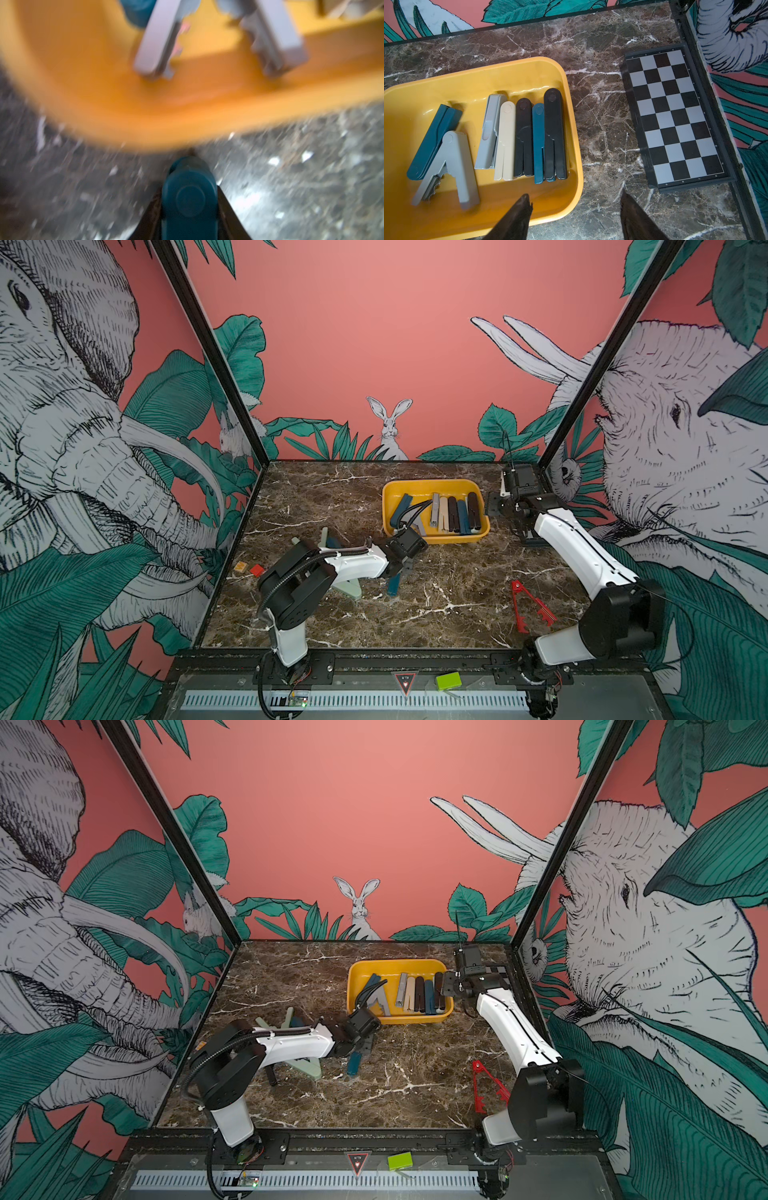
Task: Put the pruning pliers into the storage box
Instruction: Pick up the pruning pliers from the center of the board.
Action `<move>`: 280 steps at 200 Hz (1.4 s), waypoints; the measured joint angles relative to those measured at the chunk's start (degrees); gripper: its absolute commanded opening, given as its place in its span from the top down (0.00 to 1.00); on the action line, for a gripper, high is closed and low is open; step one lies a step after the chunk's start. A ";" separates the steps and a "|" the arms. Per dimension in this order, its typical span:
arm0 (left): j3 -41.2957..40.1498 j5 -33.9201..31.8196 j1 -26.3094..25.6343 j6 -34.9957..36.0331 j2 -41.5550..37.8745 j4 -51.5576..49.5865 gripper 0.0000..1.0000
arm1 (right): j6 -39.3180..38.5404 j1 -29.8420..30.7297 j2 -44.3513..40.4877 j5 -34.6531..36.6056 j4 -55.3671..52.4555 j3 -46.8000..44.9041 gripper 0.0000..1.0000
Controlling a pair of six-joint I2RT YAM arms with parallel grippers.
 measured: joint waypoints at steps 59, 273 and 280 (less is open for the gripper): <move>3.21 0.81 0.46 4.13 3.50 -0.68 0.39 | -0.44 -1.46 -2.45 0.00 -0.63 -1.51 0.32; -5.70 6.43 0.50 0.92 -3.91 -2.71 1.00 | -0.37 -3.45 -4.76 -0.28 -0.59 -4.72 0.32; -5.70 6.49 0.52 0.92 -3.98 -2.75 1.00 | -0.37 -3.58 -4.90 -0.28 -0.57 -4.72 0.32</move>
